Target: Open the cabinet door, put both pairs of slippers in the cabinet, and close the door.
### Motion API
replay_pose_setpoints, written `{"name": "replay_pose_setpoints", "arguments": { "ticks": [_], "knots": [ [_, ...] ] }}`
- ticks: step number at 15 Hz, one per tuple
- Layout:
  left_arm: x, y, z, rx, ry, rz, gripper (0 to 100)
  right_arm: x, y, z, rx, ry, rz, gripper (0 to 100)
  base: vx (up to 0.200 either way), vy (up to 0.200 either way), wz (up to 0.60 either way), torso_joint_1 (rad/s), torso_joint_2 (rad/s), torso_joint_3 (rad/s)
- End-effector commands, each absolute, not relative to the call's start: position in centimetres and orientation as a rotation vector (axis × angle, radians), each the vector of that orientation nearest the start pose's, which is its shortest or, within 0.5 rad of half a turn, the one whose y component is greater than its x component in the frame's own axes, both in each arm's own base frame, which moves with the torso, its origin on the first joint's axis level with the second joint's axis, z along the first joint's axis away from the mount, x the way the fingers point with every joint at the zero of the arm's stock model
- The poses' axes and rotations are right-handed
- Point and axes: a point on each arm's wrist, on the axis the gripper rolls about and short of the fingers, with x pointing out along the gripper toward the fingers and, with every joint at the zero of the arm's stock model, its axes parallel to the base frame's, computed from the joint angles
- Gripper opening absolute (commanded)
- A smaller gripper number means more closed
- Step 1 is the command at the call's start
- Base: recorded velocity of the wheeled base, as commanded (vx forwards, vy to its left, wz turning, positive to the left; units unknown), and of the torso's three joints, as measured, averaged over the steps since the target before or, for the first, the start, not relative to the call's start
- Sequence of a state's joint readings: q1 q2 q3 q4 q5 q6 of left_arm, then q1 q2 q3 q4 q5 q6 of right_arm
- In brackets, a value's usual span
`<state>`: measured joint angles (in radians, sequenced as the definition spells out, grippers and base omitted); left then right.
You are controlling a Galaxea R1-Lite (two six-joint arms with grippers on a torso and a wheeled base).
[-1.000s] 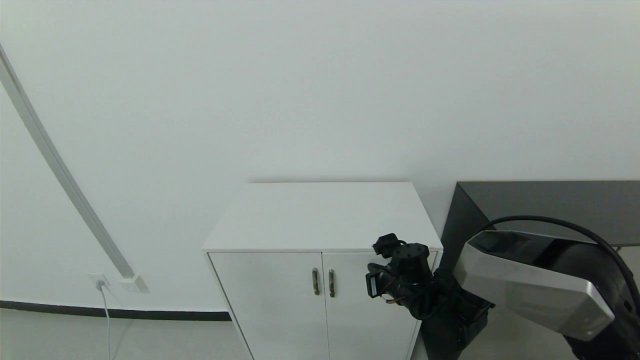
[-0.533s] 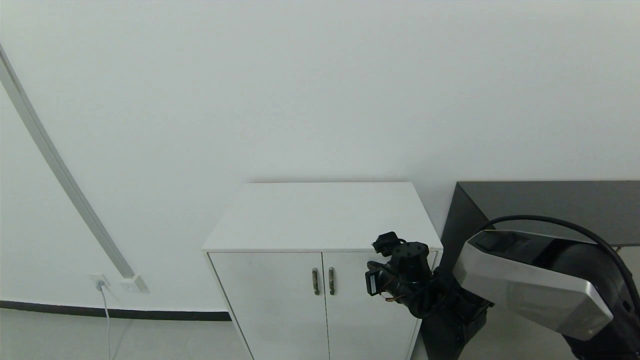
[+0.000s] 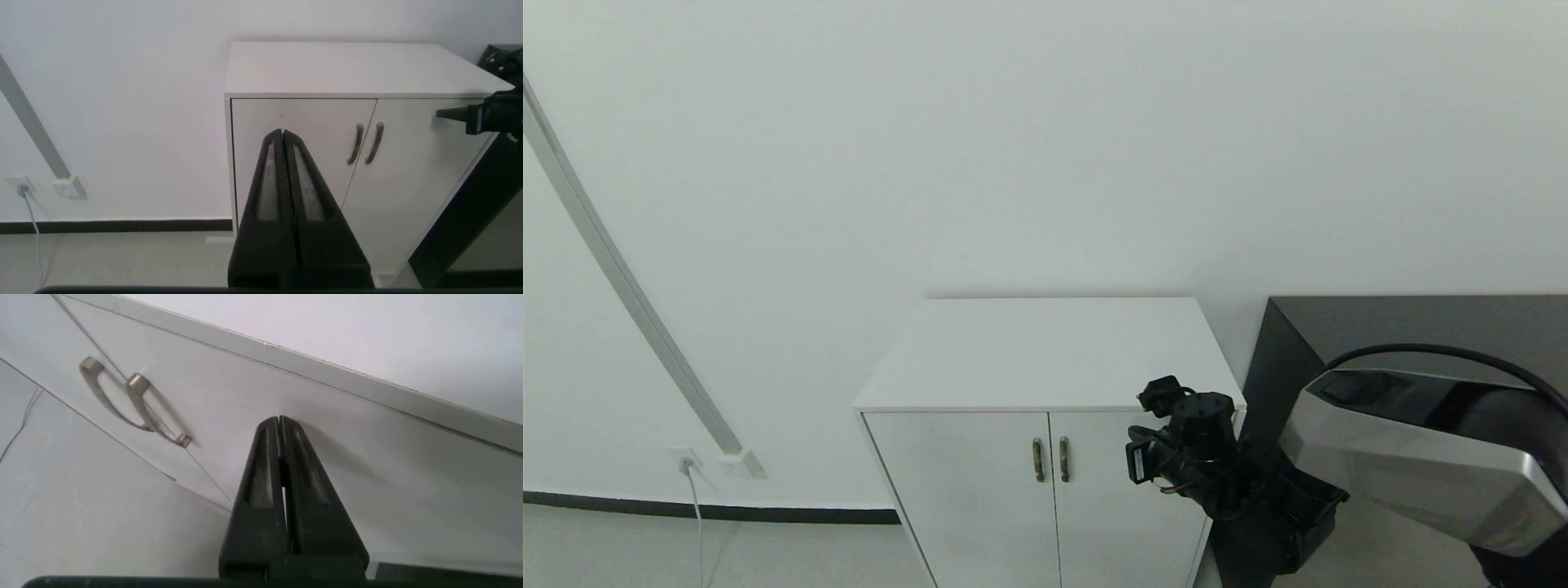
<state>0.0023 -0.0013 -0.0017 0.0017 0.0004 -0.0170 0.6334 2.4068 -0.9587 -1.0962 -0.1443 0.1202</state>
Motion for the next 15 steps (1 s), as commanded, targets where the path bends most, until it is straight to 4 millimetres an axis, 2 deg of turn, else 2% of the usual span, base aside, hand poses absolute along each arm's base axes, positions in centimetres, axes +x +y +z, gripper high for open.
{"name": "replay_pose_setpoints", "arguments": {
  "ticks": [1,3,7,8,10,11,13,15],
  "knots": [
    [-2.3,0.0,7.6,-0.015,0.002,0.003,0,31.3,22.7,4.5,0.005,0.3,0.462,0,0.0,0.0,0.0,0.0,0.0,0.0],
    [-2.3,0.0,7.6,-0.017,0.002,0.002,0,29.4,19.7,7.7,0.03,0.244,0.413,0,0.0,0.0,0.0,0.0,0.0,0.0],
    [-2.3,0.0,7.6,-0.014,0.0,0.003,0,24.5,13.7,11.0,0.046,0.211,0.317,0,0.0,0.0,0.0,0.0,0.0,0.0],
    [-2.3,0.0,7.6,-0.014,0.0,0.003,0,23.9,12.9,11.3,0.049,0.208,0.303,0,0.0,0.0,0.0,0.0,0.0,0.0],
    [-2.3,0.0,7.6,-0.015,0.0,0.003,0,21.4,9.5,12.4,0.056,0.186,0.23,0,0.0,0.0,0.0,0.0,0.0,0.0],
    [-2.3,0.0,7.6,-0.017,0.0,0.003,0,20.2,8.1,12.6,0.056,0.18,0.18,0,0.0,0.0,0.0,0.0,0.0,0.0],
    [-2.3,0.0,7.6,-0.017,0.0,0.005,0,18.9,6.5,12.7,0.061,0.17,0.124,0,0.0,0.0,0.0,0.0,0.0,0.0],
    [-2.3,0.0,7.6,-0.017,0.0,0.005,0,16.4,3.7,12.7,0.043,0.163,0.019,0,0.0,0.0,0.0,0.0,0.0,0.0]
  ]
}}
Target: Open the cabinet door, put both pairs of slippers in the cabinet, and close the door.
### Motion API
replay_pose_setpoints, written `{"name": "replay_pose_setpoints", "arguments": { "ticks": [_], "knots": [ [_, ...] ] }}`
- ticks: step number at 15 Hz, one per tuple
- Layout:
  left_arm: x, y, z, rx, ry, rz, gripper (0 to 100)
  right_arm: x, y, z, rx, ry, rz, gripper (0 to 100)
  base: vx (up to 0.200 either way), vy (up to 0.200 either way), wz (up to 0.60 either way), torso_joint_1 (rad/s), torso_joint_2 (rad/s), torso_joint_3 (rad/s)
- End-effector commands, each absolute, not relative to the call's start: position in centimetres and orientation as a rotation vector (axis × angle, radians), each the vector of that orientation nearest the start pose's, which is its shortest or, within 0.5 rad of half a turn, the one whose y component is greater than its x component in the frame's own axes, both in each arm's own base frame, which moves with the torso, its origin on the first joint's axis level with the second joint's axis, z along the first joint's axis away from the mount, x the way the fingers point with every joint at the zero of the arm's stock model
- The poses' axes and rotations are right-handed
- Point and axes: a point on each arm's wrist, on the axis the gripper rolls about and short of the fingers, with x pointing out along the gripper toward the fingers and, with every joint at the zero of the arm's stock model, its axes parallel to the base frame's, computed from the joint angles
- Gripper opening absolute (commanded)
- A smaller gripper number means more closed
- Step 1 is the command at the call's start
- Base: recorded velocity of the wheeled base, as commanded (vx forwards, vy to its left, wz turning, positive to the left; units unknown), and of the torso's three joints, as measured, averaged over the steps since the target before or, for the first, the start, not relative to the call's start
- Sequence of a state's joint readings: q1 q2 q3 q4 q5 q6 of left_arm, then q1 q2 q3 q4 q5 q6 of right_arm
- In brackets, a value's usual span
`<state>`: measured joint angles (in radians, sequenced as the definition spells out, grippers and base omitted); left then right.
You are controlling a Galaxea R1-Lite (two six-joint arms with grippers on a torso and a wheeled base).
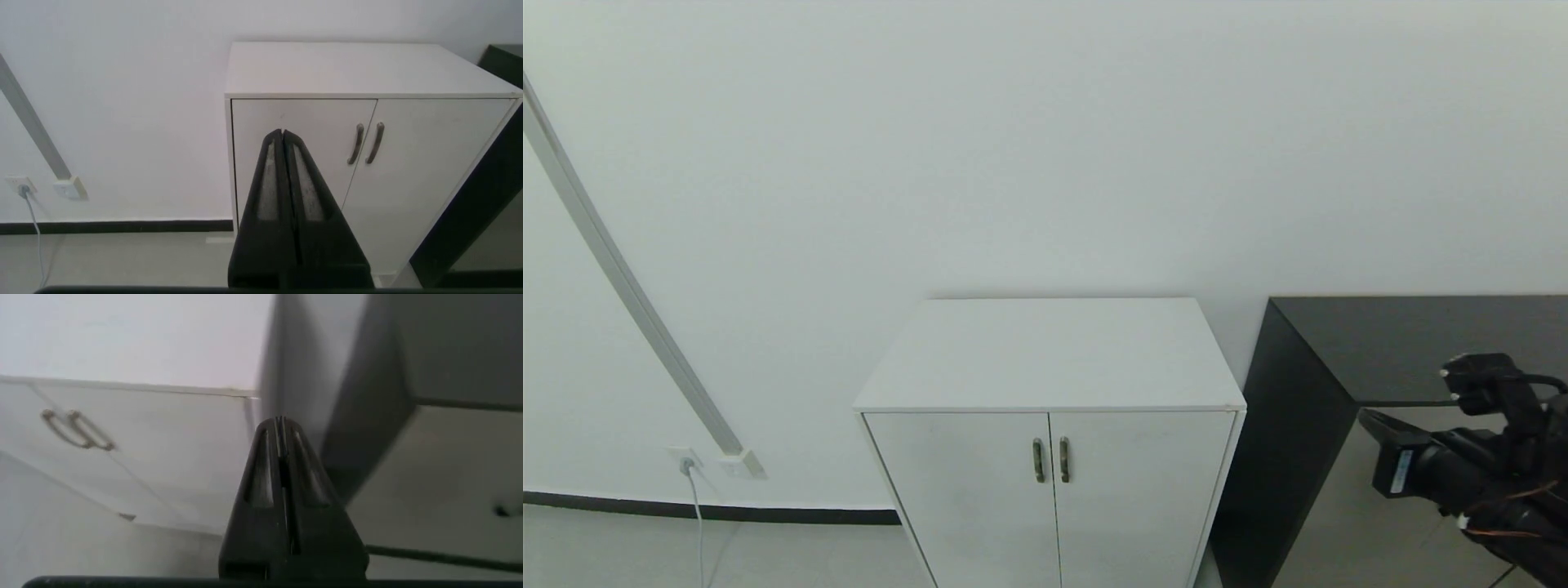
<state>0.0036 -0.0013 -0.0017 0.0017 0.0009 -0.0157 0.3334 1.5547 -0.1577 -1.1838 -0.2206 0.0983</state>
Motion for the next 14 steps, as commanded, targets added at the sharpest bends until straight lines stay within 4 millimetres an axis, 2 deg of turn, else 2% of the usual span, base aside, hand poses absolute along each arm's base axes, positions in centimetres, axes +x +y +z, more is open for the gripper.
{"name": "replay_pose_setpoints", "arguments": {
  "ticks": [1,6,8,9,11,14],
  "knots": [
    [-2.3,0.0,7.6,-0.017,0.0,0.005,0,15.3,2.6,12.6,0.034,0.161,-0.027,0,0.0,0.0,0.0,0.0,0.0,0.0],
    [-2.3,0.0,7.6,-0.017,0.0,0.005,0,10.5,-0.2,13.0,0.009,0.169,-0.197,0,0.0,0.0,0.0,0.0,0.0,0.0],
    [-2.3,0.0,7.6,-0.017,0.0,0.005,0,7.5,-0.7,13.1,0.011,0.174,-0.25,0,0.0,0.0,0.0,0.0,0.0,0.0],
    [-2.3,0.0,7.6,-0.017,0.0,0.005,0,6.5,-0.7,13.2,0.014,0.168,-0.257,0,0.0,0.0,0.0,0.0,0.0,0.0],
    [-2.3,0.0,7.6,-0.017,0.0,0.005,0,3.2,-0.6,13.0,0.008,0.19,-0.244,0,0.0,0.0,0.0,0.0,0.0,0.0],
    [-2.3,0.0,7.6,-0.017,0.0,0.005,0,-0.4,-0.3,13.0,0.016,0.177,-0.133,0,0.0,0.0,0.0,0.0,0.0,0.0]
  ]
}}
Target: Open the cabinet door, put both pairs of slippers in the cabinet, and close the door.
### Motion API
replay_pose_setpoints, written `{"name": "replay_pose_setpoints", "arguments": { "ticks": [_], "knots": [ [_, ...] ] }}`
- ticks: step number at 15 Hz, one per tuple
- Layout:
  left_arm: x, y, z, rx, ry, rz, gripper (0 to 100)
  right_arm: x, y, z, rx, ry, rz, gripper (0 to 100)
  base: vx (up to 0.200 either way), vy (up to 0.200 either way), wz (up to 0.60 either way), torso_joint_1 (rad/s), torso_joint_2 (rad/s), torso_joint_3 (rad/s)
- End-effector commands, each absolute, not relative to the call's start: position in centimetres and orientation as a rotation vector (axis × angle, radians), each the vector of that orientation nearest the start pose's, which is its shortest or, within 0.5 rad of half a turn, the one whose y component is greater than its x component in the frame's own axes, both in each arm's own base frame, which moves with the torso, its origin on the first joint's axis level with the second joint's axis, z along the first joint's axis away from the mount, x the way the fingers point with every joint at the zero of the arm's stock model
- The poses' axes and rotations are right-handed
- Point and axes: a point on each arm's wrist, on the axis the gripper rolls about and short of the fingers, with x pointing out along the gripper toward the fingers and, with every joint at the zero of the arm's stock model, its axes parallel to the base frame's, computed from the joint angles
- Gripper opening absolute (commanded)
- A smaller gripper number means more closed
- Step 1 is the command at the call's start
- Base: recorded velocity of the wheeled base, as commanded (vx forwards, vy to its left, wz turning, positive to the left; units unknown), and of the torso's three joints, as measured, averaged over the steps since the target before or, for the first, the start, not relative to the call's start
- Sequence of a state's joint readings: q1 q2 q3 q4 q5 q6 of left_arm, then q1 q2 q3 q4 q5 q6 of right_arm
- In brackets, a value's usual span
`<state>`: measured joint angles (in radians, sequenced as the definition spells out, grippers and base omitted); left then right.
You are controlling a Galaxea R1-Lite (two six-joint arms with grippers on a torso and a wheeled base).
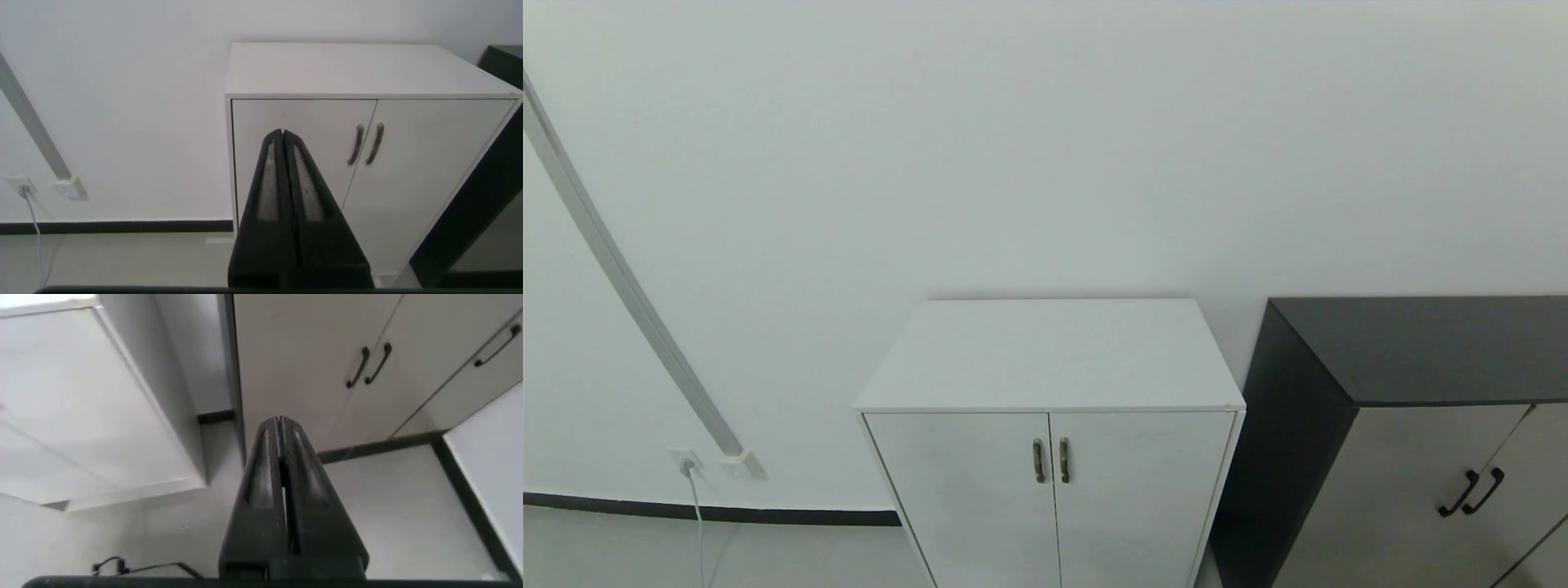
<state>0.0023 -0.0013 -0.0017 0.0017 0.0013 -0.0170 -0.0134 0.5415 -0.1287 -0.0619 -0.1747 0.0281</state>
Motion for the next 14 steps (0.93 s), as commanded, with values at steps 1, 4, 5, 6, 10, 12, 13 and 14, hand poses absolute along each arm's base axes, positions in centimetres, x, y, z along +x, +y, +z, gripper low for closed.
{"name": "replay_pose_setpoints", "arguments": {
  "ticks": [1,4,5,6,10,12,13,14],
  "knots": [
    [-2.3,0.0,7.6,-0.017,0.0,0.005,0,-1.0,-0.2,12.7,0.021,0.143,-0.091,0,0.0,0.0,0.0,0.0,0.0,0.0],
    [-2.3,0.0,7.6,-0.018,0.0,0.005,0,-2.0,-0.1,10.7,0.027,0.092,-0.037,0,0.0,0.0,0.0,0.0,0.0,0.0],
    [-2.3,0.0,7.6,-0.018,0.0,0.005,0,-2.2,-0.1,10.0,0.03,0.07,-0.03,0,0.0,0.0,0.0,0.0,0.0,0.0],
    [-2.3,0.0,7.6,-0.018,0.0,0.005,0,-2.2,0.0,9.5,0.03,0.063,-0.013,0,0.0,0.0,0.0,0.0,0.0,0.0],
    [-2.3,0.0,7.6,-0.018,0.0,0.005,0,-2.2,0.0,8.5,0.031,0.063,0.001,0,0.0,0.0,0.0,0.0,0.0,0.0],
    [-2.3,0.0,7.6,-0.018,0.0,0.003,0,-1.8,0.0,7.8,0.01,0.077,-0.028,0,0.0,0.0,0.0,0.0,0.0,0.0],
    [-2.3,0.0,7.6,-0.018,0.0,0.005,0,-1.7,0.0,7.7,0.001,0.071,-0.041,0,0.0,0.0,0.0,0.0,0.0,0.0],
    [-2.3,0.0,7.6,-0.018,0.0,0.005,0,-1.7,0.0,7.7,0.001,0.077,-0.04,0,0.0,0.0,0.0,0.0,0.0,0.0]
  ]
}}
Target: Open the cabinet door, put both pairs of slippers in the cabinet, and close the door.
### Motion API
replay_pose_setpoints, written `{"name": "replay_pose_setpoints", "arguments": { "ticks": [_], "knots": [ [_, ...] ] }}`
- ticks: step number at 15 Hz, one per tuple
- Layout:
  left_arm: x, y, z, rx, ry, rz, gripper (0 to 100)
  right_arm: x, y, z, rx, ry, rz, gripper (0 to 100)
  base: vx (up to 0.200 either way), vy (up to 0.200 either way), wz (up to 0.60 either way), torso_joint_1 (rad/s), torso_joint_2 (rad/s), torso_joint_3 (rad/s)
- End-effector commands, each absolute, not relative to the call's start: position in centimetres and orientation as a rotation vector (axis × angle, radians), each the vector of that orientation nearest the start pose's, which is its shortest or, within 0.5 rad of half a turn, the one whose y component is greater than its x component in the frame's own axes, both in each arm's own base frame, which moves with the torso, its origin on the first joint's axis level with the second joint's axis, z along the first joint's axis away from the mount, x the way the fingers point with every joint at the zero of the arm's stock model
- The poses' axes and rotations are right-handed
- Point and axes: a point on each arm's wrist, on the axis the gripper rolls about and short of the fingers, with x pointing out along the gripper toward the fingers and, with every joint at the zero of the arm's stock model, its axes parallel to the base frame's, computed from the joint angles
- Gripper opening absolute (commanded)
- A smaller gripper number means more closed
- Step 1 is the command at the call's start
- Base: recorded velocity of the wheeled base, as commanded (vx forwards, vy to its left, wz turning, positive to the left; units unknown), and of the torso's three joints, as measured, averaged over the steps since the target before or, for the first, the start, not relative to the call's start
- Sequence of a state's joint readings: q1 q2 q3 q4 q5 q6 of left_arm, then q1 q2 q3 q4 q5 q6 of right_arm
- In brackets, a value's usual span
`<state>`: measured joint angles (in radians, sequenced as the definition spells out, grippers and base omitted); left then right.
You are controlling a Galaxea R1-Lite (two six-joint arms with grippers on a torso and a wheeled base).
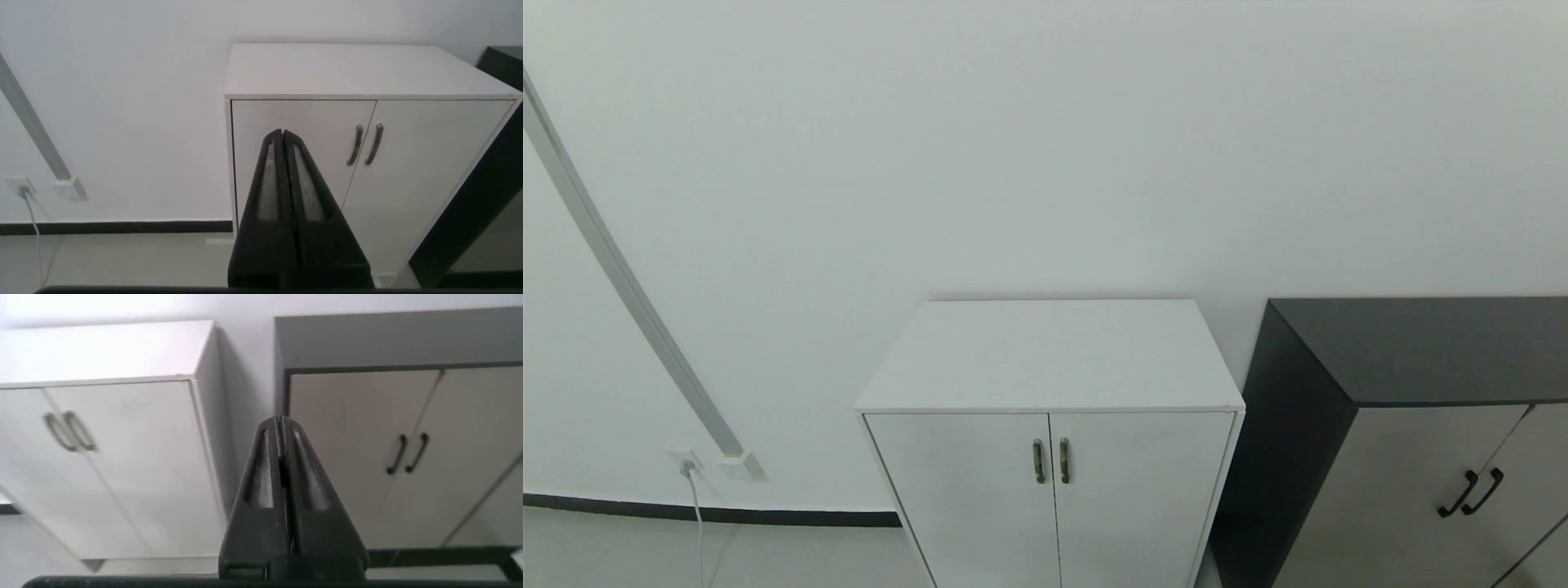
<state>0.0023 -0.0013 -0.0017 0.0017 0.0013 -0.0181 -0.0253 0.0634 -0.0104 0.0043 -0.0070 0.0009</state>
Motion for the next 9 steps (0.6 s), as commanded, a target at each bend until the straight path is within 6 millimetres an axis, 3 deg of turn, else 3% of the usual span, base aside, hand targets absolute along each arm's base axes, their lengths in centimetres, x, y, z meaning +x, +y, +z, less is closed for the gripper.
{"name": "replay_pose_setpoints", "arguments": {
  "ticks": [1,5,9],
  "knots": [
    [-2.29,0.0,7.57,-0.018,0.0,0.005,0,-1.67,0.03,7.7,0.001,0.084,-0.035,0,0.0,0.0,0.0,0.0,0.0,0.0],
    [-2.29,0.0,7.57,-0.018,0.0,0.005,0,-1.59,-0.07,7.68,-0.002,0.095,0.034,0,0.0,0.0,0.0,0.0,0.0,0.0],
    [-2.29,0.0,7.57,-0.018,0.0,0.006,0,-1.57,0.1,7.71,0.003,0.094,-0.071,0,0.0,0.0,0.0,0.0,0.0,0.0]
  ]
}}
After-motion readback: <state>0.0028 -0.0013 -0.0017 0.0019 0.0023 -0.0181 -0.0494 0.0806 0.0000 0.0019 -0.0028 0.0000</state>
